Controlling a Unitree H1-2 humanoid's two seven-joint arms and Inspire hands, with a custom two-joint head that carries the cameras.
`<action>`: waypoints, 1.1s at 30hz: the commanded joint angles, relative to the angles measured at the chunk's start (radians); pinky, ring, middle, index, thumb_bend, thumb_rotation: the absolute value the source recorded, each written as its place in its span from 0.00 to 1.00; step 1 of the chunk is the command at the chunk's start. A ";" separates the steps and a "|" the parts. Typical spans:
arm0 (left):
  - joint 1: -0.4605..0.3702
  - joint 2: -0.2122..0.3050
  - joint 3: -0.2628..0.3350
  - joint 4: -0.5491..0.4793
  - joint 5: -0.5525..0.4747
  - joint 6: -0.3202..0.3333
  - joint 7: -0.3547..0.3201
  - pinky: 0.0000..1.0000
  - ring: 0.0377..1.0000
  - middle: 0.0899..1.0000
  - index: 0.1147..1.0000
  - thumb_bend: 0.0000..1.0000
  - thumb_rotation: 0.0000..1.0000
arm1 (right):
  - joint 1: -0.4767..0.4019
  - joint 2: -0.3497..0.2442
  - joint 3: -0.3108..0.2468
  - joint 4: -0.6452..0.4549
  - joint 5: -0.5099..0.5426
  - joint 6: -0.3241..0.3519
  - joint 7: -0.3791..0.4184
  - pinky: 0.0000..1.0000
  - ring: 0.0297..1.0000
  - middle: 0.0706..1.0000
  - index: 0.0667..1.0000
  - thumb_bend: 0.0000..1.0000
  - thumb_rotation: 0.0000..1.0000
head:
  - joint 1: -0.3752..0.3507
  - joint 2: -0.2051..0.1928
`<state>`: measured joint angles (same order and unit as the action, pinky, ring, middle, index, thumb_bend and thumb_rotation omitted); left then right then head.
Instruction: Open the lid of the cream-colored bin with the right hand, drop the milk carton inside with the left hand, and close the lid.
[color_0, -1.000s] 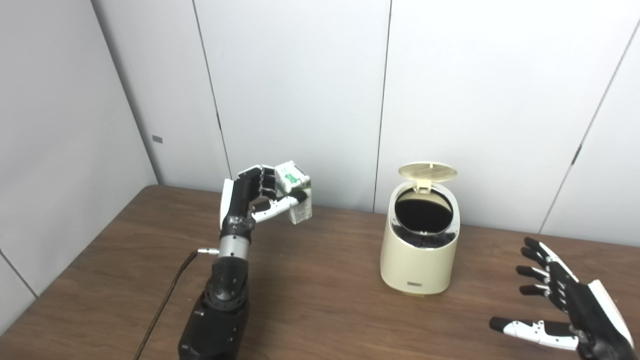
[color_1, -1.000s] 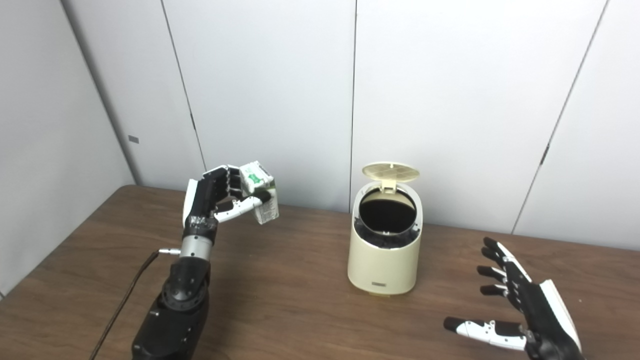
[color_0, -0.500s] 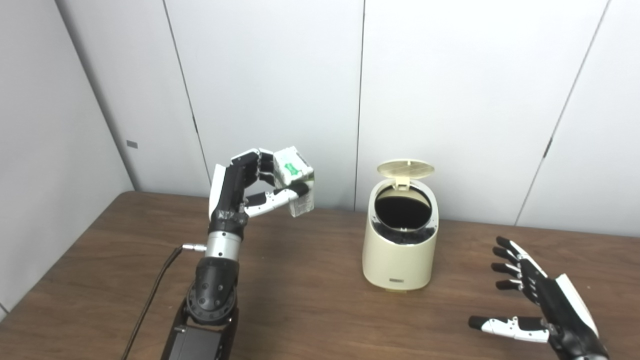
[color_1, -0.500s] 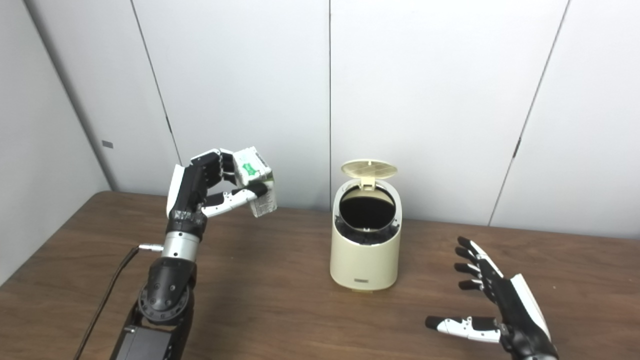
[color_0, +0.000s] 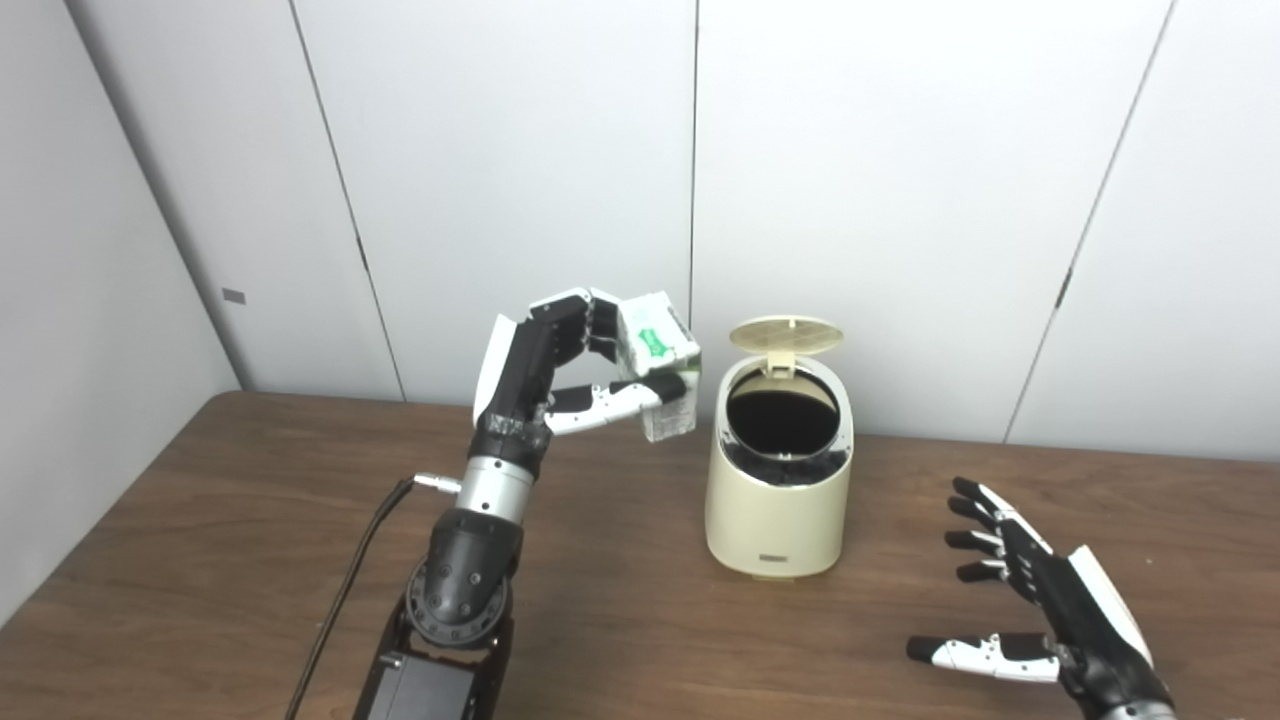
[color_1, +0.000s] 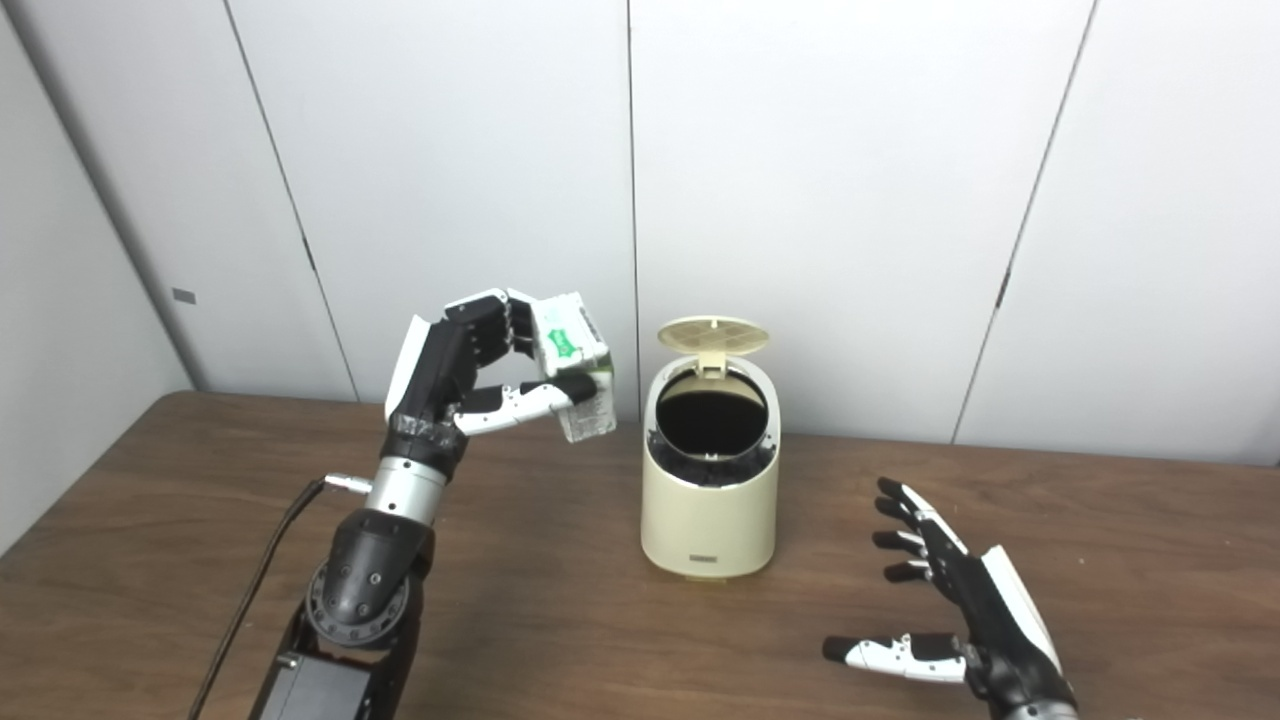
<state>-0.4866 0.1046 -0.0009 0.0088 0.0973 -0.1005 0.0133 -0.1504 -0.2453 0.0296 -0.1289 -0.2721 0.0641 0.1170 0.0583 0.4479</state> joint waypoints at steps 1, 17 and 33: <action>-0.068 -0.002 -0.006 0.000 -0.003 -0.063 -0.003 0.53 0.57 0.46 0.41 0.52 0.00 | -0.030 -0.006 -0.005 -0.018 0.000 -0.057 -0.027 0.66 0.78 0.88 0.90 0.77 0.09 | -0.004 0.000; -0.126 -0.055 -0.073 0.126 0.046 -0.210 -0.012 0.50 0.56 0.46 0.42 0.52 0.00 | -0.030 0.007 0.008 -0.006 -0.033 -0.095 -0.052 0.62 0.77 0.86 0.89 0.79 0.22 | -0.044 -0.005; -0.191 -0.081 -0.125 0.318 0.098 -0.369 0.054 0.48 0.55 0.45 0.42 0.52 0.00 | -0.022 0.020 0.005 -0.003 -0.028 -0.084 -0.062 0.65 0.79 0.87 0.89 0.79 0.22 | -0.068 -0.005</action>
<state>-0.6006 0.0286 -0.1215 0.3442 0.1946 -0.4193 0.0333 -0.1485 -0.2246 0.0408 -0.1052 -0.2991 0.0181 0.0772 -0.0092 0.4418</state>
